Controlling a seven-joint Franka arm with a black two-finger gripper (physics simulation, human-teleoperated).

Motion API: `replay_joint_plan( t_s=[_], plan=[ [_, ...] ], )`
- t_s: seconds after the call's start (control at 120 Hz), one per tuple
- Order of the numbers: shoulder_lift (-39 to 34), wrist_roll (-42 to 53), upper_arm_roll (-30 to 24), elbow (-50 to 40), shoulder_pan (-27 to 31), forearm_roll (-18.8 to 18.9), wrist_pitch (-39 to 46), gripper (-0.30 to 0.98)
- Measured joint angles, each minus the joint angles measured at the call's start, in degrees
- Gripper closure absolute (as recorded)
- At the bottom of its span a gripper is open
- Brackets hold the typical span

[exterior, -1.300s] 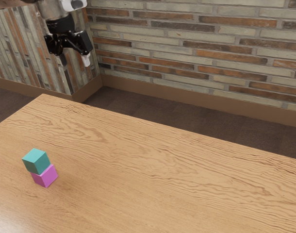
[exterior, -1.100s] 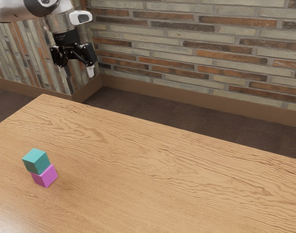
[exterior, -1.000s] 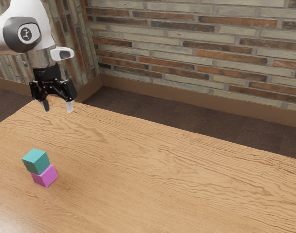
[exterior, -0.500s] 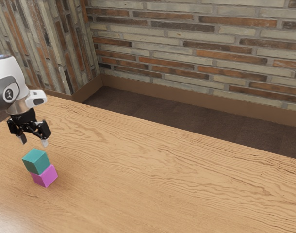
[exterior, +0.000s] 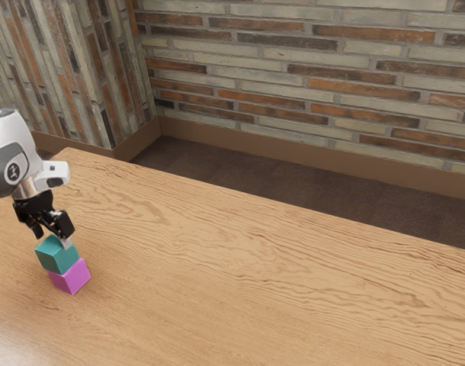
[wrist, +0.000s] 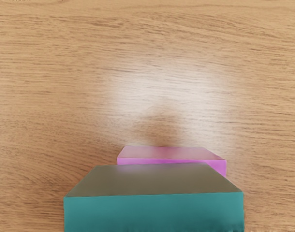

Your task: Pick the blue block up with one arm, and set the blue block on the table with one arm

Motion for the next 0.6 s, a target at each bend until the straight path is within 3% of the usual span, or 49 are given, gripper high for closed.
replay_joint_plan(
  t_s=[0.442, 0.6],
  plan=[
    [3.80, 4.75, 0.00, -0.20, 0.00, -2.19, 1.67, 0.01],
    [4.48, 5.75, 0.00, -0.19, 0.02, -3.18, 2.18, 0.08]
  ],
)
